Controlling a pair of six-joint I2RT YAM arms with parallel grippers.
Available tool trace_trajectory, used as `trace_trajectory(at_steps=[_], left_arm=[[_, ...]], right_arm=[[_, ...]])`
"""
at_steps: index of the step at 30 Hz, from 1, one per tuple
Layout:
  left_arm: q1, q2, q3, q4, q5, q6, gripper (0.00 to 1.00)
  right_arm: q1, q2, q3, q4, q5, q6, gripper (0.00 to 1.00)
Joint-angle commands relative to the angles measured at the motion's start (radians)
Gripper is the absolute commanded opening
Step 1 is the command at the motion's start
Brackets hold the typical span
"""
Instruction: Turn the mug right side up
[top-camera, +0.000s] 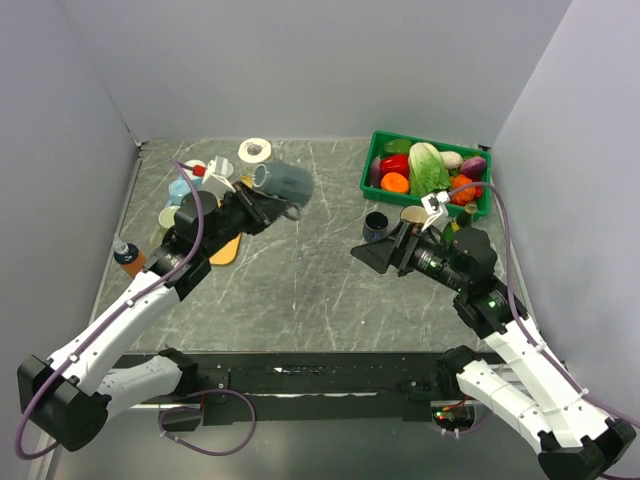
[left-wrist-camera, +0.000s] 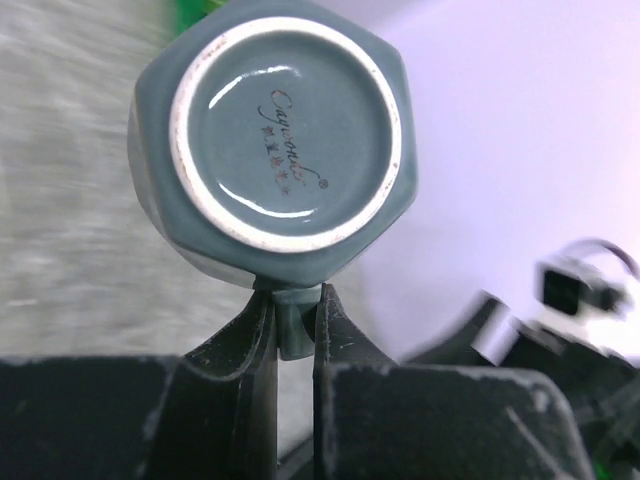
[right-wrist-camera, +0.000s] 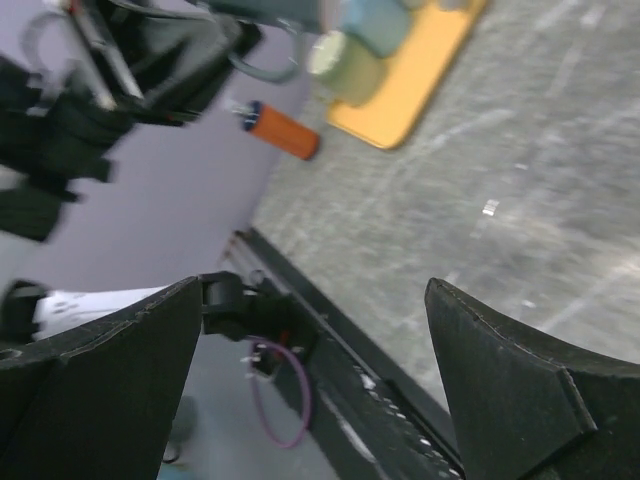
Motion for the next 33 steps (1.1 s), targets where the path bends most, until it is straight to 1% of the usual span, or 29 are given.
trace_trajectory(at_steps=[1, 5, 6, 9, 12, 15, 16, 18, 22, 25, 30, 32, 33], left_arm=[[-0.045, -0.04, -0.018, 0.417, 0.262, -0.118, 0.01], [-0.105, -0.075, -0.032, 0.517, 0.261, -0.123, 0.01], [-0.116, -0.079, -0.041, 0.559, 0.258, -0.125, 0.01], [-0.157, -0.086, -0.061, 0.656, 0.268, -0.132, 0.01], [-0.194, -0.081, -0.079, 0.724, 0.276, -0.131, 0.01], [-0.232, -0.07, -0.104, 0.814, 0.285, -0.126, 0.01], [-0.252, -0.067, -0.109, 0.859, 0.284, -0.126, 0.01], [-0.268, -0.064, -0.116, 0.879, 0.284, -0.106, 0.01], [-0.31, -0.052, -0.104, 0.867, 0.267, -0.068, 0.01], [-0.335, -0.04, -0.107, 0.89, 0.261, -0.057, 0.01], [-0.366, -0.027, -0.107, 0.913, 0.256, -0.042, 0.01], [-0.378, -0.032, -0.112, 0.917, 0.251, -0.033, 0.01], [-0.386, -0.035, -0.119, 0.92, 0.241, -0.031, 0.01]], right_arm=[[0.025, -0.061, 0.012, 0.185, -0.083, 0.081, 0.98], [0.043, -0.066, 0.013, 0.208, -0.091, 0.098, 0.98], [0.054, -0.063, 0.01, 0.246, -0.092, 0.111, 0.98], [0.08, -0.051, -0.002, 0.288, -0.089, 0.127, 0.98], [0.109, -0.032, -0.016, 0.328, -0.086, 0.162, 0.98], [0.123, -0.023, -0.059, 0.472, -0.095, 0.257, 0.98], [0.137, -0.026, -0.084, 0.559, -0.095, 0.277, 0.98], [0.154, -0.024, -0.091, 0.606, -0.08, 0.297, 0.97], [0.198, -0.021, -0.06, 0.589, -0.028, 0.263, 0.97], [0.223, -0.012, -0.071, 0.638, 0.007, 0.269, 0.96], [0.235, 0.0, -0.105, 0.785, 0.03, 0.332, 0.84], [0.235, 0.003, -0.111, 0.802, 0.047, 0.343, 0.77], [0.235, 0.005, -0.111, 0.807, 0.05, 0.343, 0.75]])
